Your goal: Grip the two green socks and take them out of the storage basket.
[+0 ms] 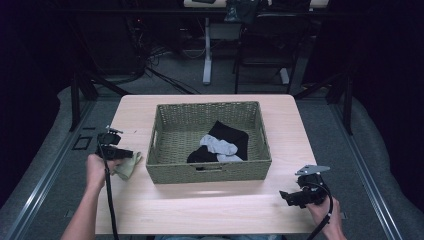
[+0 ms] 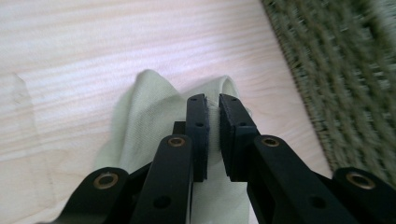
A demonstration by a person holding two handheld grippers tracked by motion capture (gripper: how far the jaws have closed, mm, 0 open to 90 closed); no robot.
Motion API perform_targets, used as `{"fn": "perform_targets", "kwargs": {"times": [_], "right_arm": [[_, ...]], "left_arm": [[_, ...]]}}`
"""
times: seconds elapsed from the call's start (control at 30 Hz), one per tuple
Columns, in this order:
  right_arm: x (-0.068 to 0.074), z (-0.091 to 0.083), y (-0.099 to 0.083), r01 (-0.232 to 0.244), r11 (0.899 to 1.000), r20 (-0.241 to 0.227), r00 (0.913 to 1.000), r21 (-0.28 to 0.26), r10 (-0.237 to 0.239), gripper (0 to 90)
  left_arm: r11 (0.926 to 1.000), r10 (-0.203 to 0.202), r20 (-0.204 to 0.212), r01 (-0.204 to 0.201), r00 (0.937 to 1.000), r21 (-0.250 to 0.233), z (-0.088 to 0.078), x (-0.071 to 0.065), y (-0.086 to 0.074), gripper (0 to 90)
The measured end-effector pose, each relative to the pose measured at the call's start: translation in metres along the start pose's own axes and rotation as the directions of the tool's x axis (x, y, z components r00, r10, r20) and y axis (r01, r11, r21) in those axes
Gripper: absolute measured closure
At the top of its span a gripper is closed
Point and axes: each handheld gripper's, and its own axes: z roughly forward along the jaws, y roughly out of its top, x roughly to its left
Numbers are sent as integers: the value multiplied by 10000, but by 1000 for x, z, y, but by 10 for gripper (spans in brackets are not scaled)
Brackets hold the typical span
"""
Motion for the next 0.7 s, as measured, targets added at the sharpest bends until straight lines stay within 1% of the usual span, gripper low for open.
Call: {"fn": "perform_targets", "kwargs": {"times": [0.03,0.07,0.2,0.33,0.43,0.47,0.5,0.57,0.6,0.63,0.67,0.7], "right_arm": [[0,0,0,0,10000,0,10000,0,0,63],[0,0,0,-7,10000,0,10000,-12,7,63],[0,0,0,4,10000,-6,10000,2,-4,63],[0,0,0,36,10000,14,10000,9,-36,63],[0,0,0,8,10000,-9,10000,-9,-8,64],[0,0,0,19,10000,13,10000,9,-19,63],[0,0,0,19,10000,13,10000,9,-19,63],[0,0,0,21,10000,-24,10000,8,-21,64],[0,0,0,21,10000,-24,10000,8,-21,64],[0,0,0,21,10000,28,10000,4,-21,64],[0,0,0,21,10000,28,10000,4,-21,64],[0,0,0,19,10000,24,10000,4,-19,64]], "left_arm": [[10000,0,0,0,10000,0,0,0,0,825],[9999,-137,112,137,9998,16,5,2,-1,824],[9999,-153,108,153,9998,17,10,1,-2,820],[9998,-182,127,183,9998,-60,12,2,-2,769],[9998,-172,166,173,9997,-94,9,2,-3,679],[9998,-166,195,169,9997,-134,6,2,-4,643],[9998,-166,195,169,9997,-134,6,2,-4,597],[9994,-171,174,176,9997,-286,-2,0,-5,509],[9994,-171,174,176,9997,-286,-2,0,-5,448],[9990,-169,62,172,9998,-418,-9,-2,-5,382],[9990,-169,62,172,9998,-418,-9,-2,-5,343],[9984,-80,-59,76,10000,-567,-17,-5,-5,298]]}}
